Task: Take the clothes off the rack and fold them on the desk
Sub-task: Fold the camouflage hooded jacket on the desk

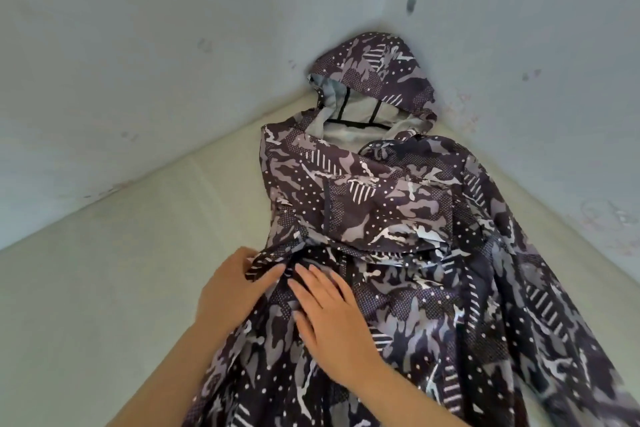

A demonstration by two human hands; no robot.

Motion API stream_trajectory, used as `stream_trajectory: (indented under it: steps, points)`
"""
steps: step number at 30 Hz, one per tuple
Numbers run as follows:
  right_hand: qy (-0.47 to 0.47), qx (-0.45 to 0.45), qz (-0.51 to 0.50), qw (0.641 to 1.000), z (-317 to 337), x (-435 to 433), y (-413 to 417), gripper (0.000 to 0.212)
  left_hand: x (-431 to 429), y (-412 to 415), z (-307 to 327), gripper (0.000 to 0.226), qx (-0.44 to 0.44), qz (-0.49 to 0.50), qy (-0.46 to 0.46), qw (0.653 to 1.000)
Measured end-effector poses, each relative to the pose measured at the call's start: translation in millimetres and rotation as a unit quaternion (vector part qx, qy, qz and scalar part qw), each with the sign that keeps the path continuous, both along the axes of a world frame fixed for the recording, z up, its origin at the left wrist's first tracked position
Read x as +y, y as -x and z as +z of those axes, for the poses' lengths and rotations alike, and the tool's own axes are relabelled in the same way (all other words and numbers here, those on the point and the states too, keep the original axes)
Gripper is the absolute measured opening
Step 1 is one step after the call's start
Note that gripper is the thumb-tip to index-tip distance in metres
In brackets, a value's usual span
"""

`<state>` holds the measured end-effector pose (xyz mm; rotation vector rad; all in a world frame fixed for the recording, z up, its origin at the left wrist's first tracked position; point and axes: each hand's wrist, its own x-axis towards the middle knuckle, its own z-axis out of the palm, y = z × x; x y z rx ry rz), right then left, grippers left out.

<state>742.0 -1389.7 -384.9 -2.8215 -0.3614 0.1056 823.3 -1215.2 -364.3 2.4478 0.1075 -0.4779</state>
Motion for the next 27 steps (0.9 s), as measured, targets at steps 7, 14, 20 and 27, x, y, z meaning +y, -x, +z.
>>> stream_trajectory:
  steps: [7,14,20,27]
  points:
    - [0.059,0.056,-0.023,0.996,-25,27,11,0.051,34,17,-3,0.039,-0.102,-0.041,-0.060,0.992]
    - [0.095,0.082,-0.023,0.992,-11,24,20,0.053,53,64,35,0.055,0.053,-0.032,0.035,0.997]
    - [0.074,0.064,-0.118,0.988,-3,49,101,0.051,97,139,13,0.056,-0.006,-0.056,-0.081,0.995]
    - [0.064,0.033,-0.031,0.997,5,60,127,0.053,113,132,26,0.016,-0.064,-0.006,-0.087,0.994]
